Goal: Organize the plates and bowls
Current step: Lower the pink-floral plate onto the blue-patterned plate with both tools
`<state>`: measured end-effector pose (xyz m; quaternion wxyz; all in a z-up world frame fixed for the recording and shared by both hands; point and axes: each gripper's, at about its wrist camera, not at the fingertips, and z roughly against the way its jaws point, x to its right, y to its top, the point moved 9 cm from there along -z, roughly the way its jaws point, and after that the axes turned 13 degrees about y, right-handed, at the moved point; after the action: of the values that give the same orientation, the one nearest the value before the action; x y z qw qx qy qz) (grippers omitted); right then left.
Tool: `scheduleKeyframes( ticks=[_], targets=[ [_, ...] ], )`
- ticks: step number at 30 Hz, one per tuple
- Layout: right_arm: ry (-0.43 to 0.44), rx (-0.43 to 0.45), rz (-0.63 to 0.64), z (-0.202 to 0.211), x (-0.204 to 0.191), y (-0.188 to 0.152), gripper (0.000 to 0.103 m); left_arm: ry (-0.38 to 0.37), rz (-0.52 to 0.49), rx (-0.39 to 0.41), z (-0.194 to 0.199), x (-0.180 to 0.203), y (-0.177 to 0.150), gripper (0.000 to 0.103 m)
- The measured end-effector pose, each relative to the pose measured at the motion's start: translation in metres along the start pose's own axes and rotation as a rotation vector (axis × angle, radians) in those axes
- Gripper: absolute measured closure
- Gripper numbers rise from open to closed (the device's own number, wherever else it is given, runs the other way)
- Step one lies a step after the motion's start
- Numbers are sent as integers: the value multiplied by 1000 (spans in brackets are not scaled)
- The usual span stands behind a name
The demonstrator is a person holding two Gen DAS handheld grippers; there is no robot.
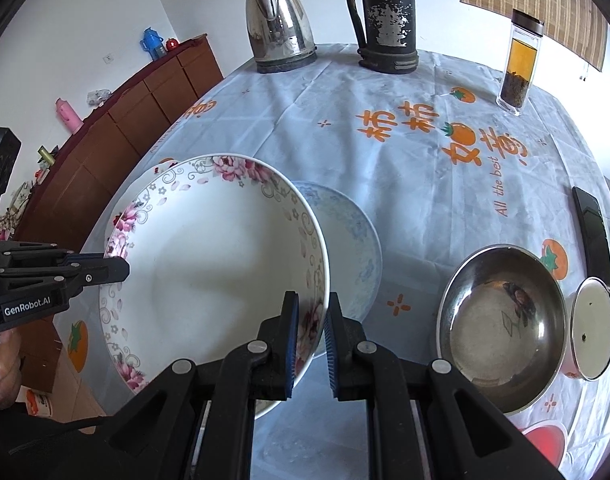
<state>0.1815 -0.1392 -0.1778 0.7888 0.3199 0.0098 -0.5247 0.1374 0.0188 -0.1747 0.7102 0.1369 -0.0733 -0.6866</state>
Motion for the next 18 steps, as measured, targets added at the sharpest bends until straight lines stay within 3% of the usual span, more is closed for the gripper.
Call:
scheduleKeyframes(
  ticks=[18],
  targets=[
    [-23,-31,-35,-17,21,8,89,-3,-2,-35,-22,8,13,98]
  ],
)
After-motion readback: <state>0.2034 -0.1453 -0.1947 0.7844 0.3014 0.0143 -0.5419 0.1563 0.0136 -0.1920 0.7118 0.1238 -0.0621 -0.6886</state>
